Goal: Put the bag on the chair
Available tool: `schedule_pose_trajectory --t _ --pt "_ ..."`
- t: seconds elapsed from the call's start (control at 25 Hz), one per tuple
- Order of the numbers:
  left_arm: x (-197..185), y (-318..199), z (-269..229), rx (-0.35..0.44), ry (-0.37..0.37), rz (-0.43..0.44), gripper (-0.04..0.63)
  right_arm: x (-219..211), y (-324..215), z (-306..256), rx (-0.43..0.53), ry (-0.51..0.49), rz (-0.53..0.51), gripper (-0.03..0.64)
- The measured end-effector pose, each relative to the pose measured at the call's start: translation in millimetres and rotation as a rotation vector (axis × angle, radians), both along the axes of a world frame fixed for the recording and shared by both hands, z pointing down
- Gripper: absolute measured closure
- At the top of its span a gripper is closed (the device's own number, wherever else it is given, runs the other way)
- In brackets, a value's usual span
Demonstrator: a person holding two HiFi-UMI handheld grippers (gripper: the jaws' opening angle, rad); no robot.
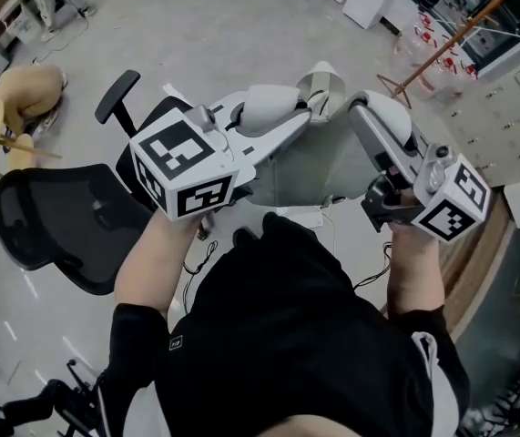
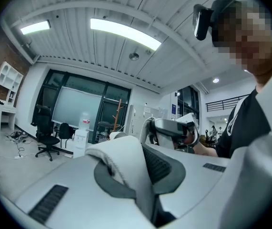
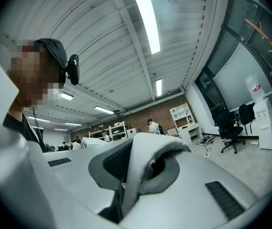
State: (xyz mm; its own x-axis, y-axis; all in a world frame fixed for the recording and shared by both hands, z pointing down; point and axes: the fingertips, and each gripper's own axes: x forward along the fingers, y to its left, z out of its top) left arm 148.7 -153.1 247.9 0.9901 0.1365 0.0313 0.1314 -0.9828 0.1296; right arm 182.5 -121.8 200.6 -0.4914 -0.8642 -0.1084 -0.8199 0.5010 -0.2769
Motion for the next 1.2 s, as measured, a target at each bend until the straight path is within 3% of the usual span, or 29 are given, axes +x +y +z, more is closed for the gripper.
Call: schedule_pose_trajectory --t 0.2,0.48,0.76,1.04,1.2 --pt "13 -18 -5 -0.004 0.013 0.013 0.552 18 -29 -11 0.017 0.031 0.019 0.57" --pt "41 -76 29 -0.086 -0.048 -0.007 0.552 50 -89 29 -0.082 -0.029 -0.001 0.569" --pt "102 -136 47 -0.113 -0.087 -0.006 0.552 113 -157 48 -0.108 -0.062 -0.008 0.569" --pt "163 -208 72 -0.214 -0.129 -0.115 0.552 171 -220 83 -0.183 -0.081 -0.108 0.569" --pt "180 -246 93 -0.261 -0.131 -0.2 0.552 184 -254 103 -0.215 -0.062 -0.175 0.569"
